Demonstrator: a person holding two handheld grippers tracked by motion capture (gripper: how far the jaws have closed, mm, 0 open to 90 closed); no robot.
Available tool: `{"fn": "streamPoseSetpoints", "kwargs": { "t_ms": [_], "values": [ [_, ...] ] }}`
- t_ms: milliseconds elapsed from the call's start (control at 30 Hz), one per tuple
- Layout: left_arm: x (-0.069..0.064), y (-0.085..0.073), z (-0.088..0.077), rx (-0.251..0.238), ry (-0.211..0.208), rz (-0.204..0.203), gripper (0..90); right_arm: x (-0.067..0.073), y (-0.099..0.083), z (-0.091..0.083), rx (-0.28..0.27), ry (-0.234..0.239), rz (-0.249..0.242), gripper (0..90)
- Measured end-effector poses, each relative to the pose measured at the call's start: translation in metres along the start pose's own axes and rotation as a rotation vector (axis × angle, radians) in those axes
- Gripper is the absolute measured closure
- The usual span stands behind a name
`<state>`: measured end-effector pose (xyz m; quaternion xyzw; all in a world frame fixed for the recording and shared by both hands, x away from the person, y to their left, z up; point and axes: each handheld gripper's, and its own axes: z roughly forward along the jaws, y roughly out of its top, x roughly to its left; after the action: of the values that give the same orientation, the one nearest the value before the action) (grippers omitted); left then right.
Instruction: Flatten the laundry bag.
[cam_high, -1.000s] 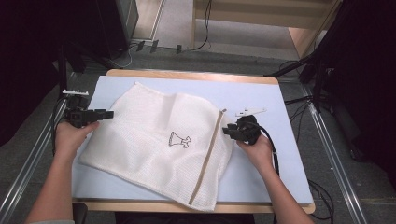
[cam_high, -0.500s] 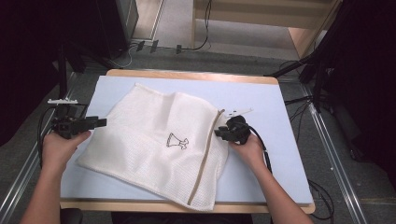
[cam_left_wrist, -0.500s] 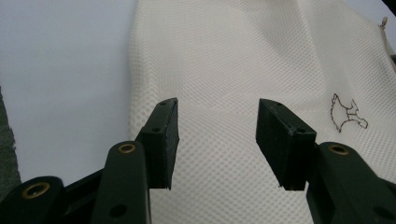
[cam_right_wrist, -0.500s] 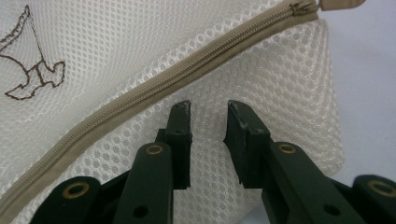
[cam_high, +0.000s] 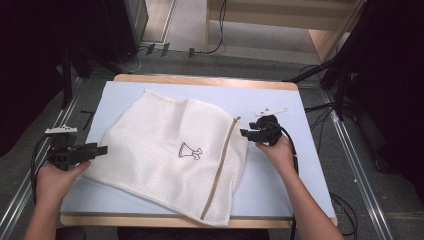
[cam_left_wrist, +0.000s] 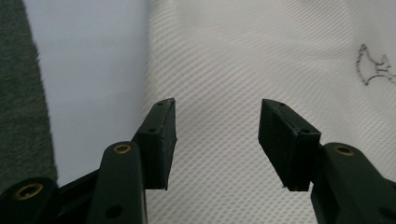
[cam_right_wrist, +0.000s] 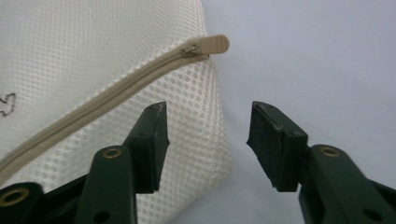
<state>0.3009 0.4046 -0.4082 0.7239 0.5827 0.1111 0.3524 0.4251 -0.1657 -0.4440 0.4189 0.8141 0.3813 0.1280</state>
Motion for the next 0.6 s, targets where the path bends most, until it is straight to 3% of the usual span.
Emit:
{"fn": "streamPoseSetpoints", "kwargs": {
  "t_ms": [133,267,300,367,433,500,567,600],
  "values": [
    [0.013,-0.012,0.006,0.021,0.026,-0.033,45.9,-0.005,0.002,0.014,0.006,0.011,0.006,46.9],
    [0.025,-0.020,0.017,0.089,0.048,-0.060,45.2,-0.004,-0.001,0.032,0.051,0.038,0.003,53.3],
    [0.027,-0.022,0.017,0.061,0.032,-0.065,45.8,-0.004,-0.002,0.033,0.055,0.049,0.007,56.2],
    [0.028,-0.022,0.018,0.053,0.026,-0.081,47.3,-0.003,-0.002,0.033,0.052,0.061,0.027,64.1],
    [0.026,-0.023,0.019,0.052,0.038,-0.065,54.2,-0.002,-0.002,0.033,0.056,0.071,0.026,72.2],
    [0.023,-0.022,0.021,0.067,0.010,-0.063,61.2,-0.001,-0.001,0.033,0.057,0.079,0.030,78.9],
    [0.020,-0.021,0.024,0.080,0.017,-0.049,71.3,0.002,0.000,0.030,0.066,0.063,0.015,82.9],
    [0.020,-0.020,0.026,0.098,-0.007,-0.056,77.4,0.003,0.001,0.028,0.073,0.053,0.013,83.4]
  ]
}}
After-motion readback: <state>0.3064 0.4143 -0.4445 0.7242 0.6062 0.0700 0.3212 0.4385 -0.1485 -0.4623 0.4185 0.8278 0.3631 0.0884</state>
